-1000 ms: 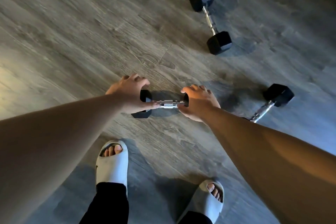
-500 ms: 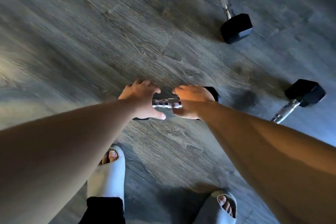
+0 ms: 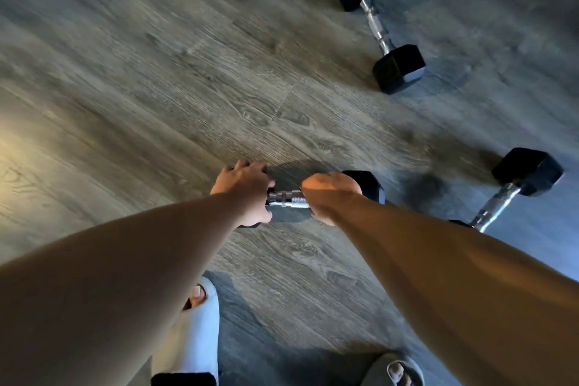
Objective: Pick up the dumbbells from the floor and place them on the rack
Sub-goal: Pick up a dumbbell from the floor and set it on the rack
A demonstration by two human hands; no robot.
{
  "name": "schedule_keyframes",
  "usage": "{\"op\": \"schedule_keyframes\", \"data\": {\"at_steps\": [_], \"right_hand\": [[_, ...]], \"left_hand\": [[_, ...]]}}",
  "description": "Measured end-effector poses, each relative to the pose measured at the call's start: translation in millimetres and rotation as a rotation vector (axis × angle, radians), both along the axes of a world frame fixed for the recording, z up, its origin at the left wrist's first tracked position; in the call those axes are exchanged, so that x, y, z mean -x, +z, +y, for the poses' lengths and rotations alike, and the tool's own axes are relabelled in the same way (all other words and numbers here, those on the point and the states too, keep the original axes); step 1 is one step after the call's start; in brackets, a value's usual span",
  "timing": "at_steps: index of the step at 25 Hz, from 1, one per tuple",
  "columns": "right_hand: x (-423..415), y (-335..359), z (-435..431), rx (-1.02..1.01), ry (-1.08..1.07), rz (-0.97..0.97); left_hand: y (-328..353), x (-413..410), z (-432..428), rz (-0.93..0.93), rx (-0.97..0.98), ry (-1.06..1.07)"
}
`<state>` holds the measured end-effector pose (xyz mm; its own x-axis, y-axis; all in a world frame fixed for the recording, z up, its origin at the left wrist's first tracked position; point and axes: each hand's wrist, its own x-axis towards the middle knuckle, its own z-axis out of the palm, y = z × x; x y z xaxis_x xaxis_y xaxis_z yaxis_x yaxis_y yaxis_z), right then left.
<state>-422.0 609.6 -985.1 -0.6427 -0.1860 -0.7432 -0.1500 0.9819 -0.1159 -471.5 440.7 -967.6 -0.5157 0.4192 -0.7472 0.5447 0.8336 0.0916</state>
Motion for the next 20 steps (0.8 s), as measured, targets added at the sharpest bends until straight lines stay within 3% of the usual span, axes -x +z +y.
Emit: {"op": "schedule_keyframes", "data": {"at_steps": [3, 7, 10, 12, 16, 20], "right_hand": [[-7, 20, 4, 0.01, -0.074, 0.009], [-13, 79, 13, -0.018, -0.315, 0.004], [-17, 150, 29, 0.03, -0.544, -0.014], [-21, 204, 46, 0.04, -0.686, -0.004], [-30, 308, 73, 0.052, -0.901, -0.015], [-37, 423, 95, 0.032, -1.025, 0.082]], "left_hand": [[17, 8, 12, 0.012, -0.002, -0.091], [64, 4, 47, 0.19, 0.046, -0.292], [119, -10, 69, 0.309, -0.061, -0.465], [162, -7, 75, 0.358, -0.226, -0.425], [266, 35, 97, 0.307, -0.395, -0.089], [387, 78, 155, 0.166, -0.487, -0.165]]}}
